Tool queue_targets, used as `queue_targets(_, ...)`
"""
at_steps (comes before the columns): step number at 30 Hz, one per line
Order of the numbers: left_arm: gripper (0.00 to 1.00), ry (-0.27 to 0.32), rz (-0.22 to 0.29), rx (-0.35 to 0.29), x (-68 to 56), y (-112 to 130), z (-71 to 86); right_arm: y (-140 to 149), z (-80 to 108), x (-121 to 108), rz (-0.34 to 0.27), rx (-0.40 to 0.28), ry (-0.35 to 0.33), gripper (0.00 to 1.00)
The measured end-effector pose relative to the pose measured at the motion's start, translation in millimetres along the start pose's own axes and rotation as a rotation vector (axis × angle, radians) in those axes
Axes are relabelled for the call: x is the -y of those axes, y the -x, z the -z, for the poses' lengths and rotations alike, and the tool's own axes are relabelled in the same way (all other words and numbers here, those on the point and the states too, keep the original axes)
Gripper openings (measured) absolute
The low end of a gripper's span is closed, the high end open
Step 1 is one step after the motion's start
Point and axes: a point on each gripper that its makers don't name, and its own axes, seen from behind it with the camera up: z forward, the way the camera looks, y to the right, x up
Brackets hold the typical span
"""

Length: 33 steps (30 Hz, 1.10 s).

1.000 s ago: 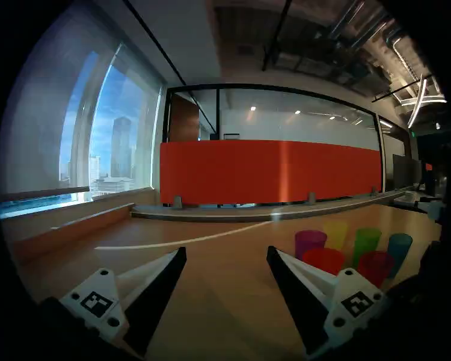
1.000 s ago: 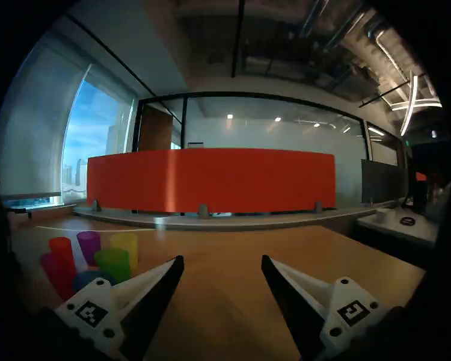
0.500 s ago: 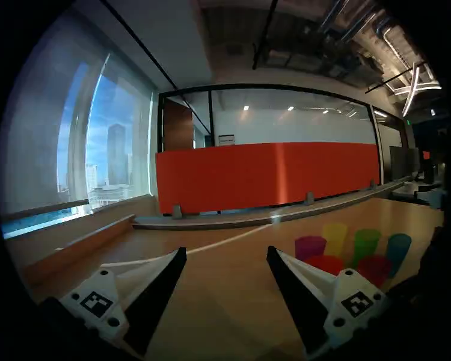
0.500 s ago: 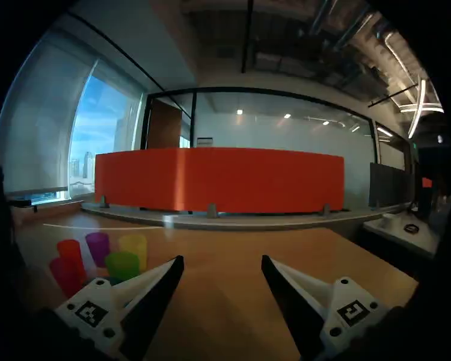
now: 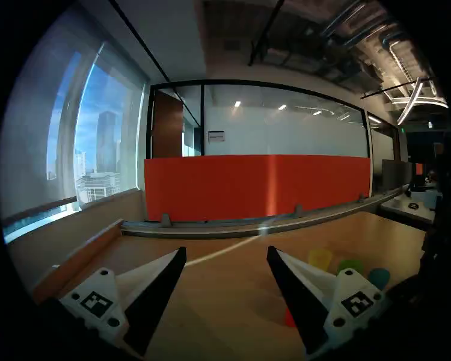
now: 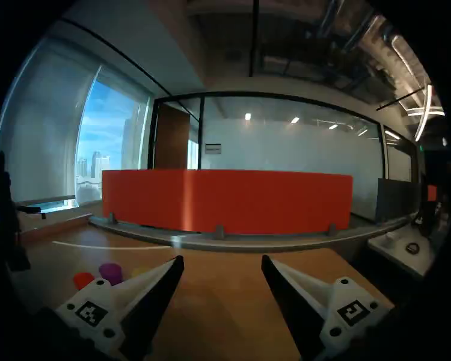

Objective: Pour water

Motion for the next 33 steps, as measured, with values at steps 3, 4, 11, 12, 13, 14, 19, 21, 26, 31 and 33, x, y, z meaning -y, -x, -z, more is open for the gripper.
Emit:
queue_targets(3,1.0,0.008,0.012,0.0,0.1,-18.2,-2.5,-21.9,-1.4,3.3,-0.017,-0.006,-0.018,1.0)
queue_targets(4,1.0,0.012,0.017,-0.001,-0.2,-24.3,-3.2,-28.4,-1.7,3.8,-0.023,-0.007,-0.022,1.0)
queue_targets(11,1.0,0.059,0.049,-0.019,-8.8,-65.2,-4.5,-61.2,-4.1,3.2,-0.061,-0.015,-0.045,1.0)
queue_targets(12,1.0,0.069,0.05,-0.021,-10.7,-69.2,-4.5,-62.9,-4.3,3.1,-0.066,-0.014,-0.049,1.0)
queue_targets(13,1.0,0.075,0.051,-0.02,-11.7,-70.4,-4.8,-62.6,-4.4,3.1,-0.07,-0.013,-0.051,1.0)
queue_targets(14,1.0,0.082,0.051,-0.018,-12.7,-71.5,-5.1,-62.2,-4.4,3.1,-0.074,-0.011,-0.054,1.0)
queue_targets(19,1.0,0.104,0.05,-0.005,-13.9,-74.9,-6.5,-59.4,-4.1,3.3,-0.089,-0.001,-0.075,1.0)
queue_targets(21,1.0,0.117,0.048,-0.006,-14.4,-77.4,-6.5,-59.3,-3.6,3.7,-0.091,0.0,-0.087,1.0)
queue_targets(26,1.0,0.17,0.036,-0.011,-21.9,-80.2,-5.0,-60.2,-0.5,14.8,-0.065,0.005,-0.156,0.99)
queue_targets(31,1.0,0.238,0.036,-0.013,-33.4,-81.9,-1.2,-61.5,6.1,36.4,-0.023,0.005,-0.257,0.99)
queue_targets(33,1.0,0.271,0.037,-0.014,-40.0,-82.8,0.8,-62.1,8.6,45.2,-0.008,0.005,-0.294,0.99)
